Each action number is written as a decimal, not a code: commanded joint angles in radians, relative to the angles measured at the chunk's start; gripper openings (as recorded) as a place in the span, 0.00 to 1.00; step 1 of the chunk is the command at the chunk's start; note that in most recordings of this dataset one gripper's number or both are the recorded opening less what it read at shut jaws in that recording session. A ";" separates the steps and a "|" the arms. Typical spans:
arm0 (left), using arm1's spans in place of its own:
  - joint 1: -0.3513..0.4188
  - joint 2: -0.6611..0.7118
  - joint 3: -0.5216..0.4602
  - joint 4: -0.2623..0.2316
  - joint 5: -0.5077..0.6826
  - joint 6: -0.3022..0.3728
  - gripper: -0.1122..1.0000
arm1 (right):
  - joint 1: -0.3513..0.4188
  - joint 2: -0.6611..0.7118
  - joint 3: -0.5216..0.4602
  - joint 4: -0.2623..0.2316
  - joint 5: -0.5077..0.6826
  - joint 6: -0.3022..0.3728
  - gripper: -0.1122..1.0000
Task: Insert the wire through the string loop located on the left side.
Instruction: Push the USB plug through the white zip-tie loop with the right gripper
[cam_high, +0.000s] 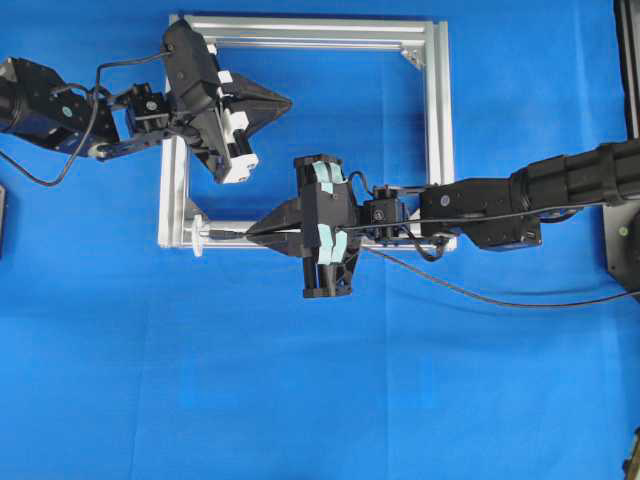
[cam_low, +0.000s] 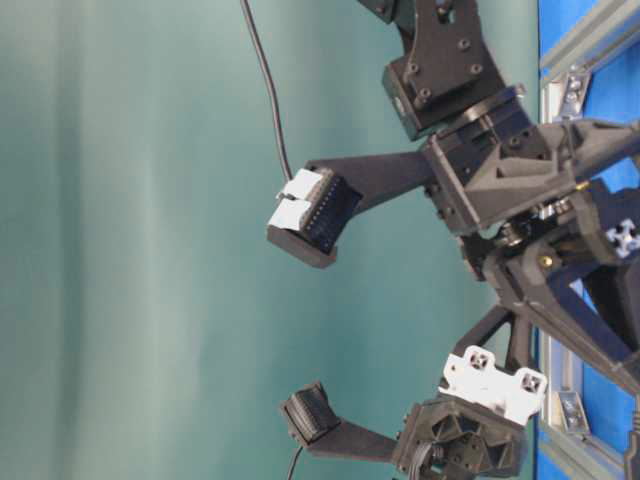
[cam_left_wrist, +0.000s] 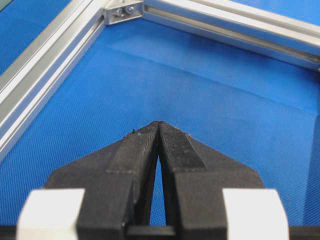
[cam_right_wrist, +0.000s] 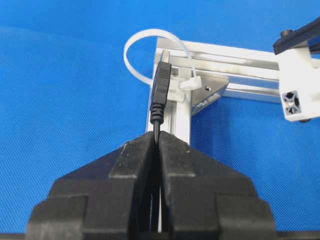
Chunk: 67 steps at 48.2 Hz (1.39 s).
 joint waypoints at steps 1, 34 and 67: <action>-0.002 -0.034 -0.008 0.003 -0.005 -0.002 0.10 | 0.002 -0.018 -0.015 -0.002 -0.003 0.000 0.09; -0.002 -0.034 -0.006 0.005 -0.005 -0.002 0.10 | 0.002 0.048 -0.121 -0.002 0.002 0.000 0.09; -0.002 -0.034 -0.008 0.005 -0.003 -0.002 0.10 | 0.002 0.109 -0.236 -0.008 0.048 -0.002 0.09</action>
